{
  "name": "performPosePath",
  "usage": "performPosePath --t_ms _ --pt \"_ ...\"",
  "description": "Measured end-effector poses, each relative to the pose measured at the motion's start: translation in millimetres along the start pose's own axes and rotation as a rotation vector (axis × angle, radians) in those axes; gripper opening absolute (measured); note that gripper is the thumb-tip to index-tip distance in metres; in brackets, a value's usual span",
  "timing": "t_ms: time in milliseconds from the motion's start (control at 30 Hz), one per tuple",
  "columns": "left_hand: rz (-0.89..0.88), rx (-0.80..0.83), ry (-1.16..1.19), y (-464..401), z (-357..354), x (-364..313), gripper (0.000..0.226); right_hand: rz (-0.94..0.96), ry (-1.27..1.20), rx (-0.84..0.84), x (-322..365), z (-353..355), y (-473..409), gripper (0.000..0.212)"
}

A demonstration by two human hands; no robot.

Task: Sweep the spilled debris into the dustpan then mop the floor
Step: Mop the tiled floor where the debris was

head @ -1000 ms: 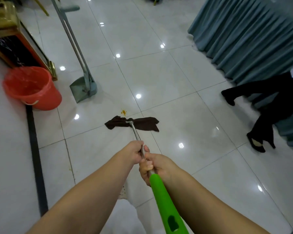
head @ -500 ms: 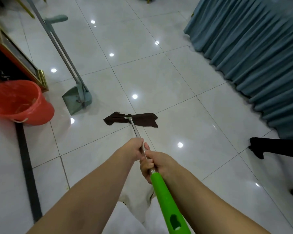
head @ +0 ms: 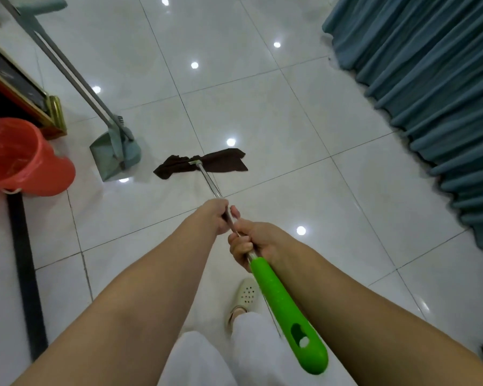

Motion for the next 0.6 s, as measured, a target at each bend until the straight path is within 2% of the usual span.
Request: performPosePath --t_ms 167,267,367,500,600 --pt "-0.033 -0.034 0.01 -28.2 -48.8 -17.1 0.019 -0.053 0.046 0.038 61.9 22.9 -7.9 0.017" --pt "-0.037 -0.03 -0.027 -35.5 -72.4 -11.0 0.01 -0.094 0.03 0.044 83.7 45.9 -2.8 0.018" --pt "-0.042 0.012 -0.168 -32.2 -83.8 3.2 0.012 -0.096 0.009 0.022 87.4 68.6 5.5 0.026" --pt "-0.037 -0.018 -0.318 -23.5 -84.9 26.6 0.031 -0.11 0.018 0.007 73.7 92.8 13.2 0.018" --pt "-0.027 -0.028 -0.309 -15.1 -82.2 41.0 0.029 -0.11 0.019 -0.003 61.7 101.7 17.9 0.009"
Point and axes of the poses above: each hand's wrist, its own y-axis away from the middle knuckle, its own z-axis out of the back of the hand, x = y × z, the point moved 4 cm from there along -y, towards the middle knuckle, and after that the axes turned 1 degree about -x, right-handed, at the moved point
